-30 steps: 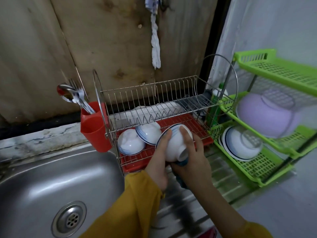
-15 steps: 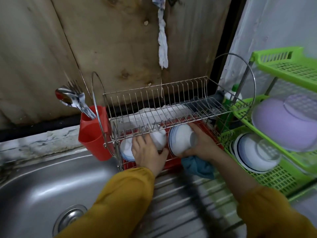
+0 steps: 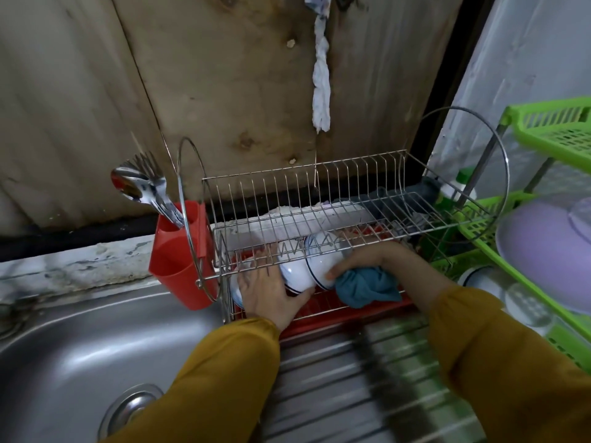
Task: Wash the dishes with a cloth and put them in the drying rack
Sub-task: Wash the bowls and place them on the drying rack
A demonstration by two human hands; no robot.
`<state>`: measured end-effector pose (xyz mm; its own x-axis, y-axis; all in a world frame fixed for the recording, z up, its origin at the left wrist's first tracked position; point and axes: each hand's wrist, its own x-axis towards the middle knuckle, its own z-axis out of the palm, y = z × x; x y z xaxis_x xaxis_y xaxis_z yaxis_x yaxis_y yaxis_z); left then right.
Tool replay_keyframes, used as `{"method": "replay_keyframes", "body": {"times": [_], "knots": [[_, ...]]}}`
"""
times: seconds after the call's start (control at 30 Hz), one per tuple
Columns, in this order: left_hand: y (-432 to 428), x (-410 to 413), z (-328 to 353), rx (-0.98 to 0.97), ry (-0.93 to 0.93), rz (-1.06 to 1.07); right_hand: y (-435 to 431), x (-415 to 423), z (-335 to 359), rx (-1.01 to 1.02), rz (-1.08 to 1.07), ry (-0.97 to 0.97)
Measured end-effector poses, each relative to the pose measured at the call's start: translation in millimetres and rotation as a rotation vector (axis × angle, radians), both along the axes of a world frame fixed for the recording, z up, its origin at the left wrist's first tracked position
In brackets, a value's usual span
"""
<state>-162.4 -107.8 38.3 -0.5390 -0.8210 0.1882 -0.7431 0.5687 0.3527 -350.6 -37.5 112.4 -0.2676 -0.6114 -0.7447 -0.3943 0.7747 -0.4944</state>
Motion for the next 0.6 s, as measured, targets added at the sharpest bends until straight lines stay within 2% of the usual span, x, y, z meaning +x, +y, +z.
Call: {"method": "replay_keyframes", "body": {"times": [0.13,0.3,0.6], "knots": [[-1.8,1.5,-8.0,-0.049,0.007,-0.013,0.9,-5.7,-10.3,-0.077,-0.071,0.021],[-3.8,3.2,-13.7,-0.056,0.095,-0.057,12.1,-13.3,-27.1,-0.392,-0.291,0.030],[-2.8,5.3,-14.2,-0.029,0.207,-0.066,27.2,-5.5,-35.1,-0.550,-0.284,0.040]]}}
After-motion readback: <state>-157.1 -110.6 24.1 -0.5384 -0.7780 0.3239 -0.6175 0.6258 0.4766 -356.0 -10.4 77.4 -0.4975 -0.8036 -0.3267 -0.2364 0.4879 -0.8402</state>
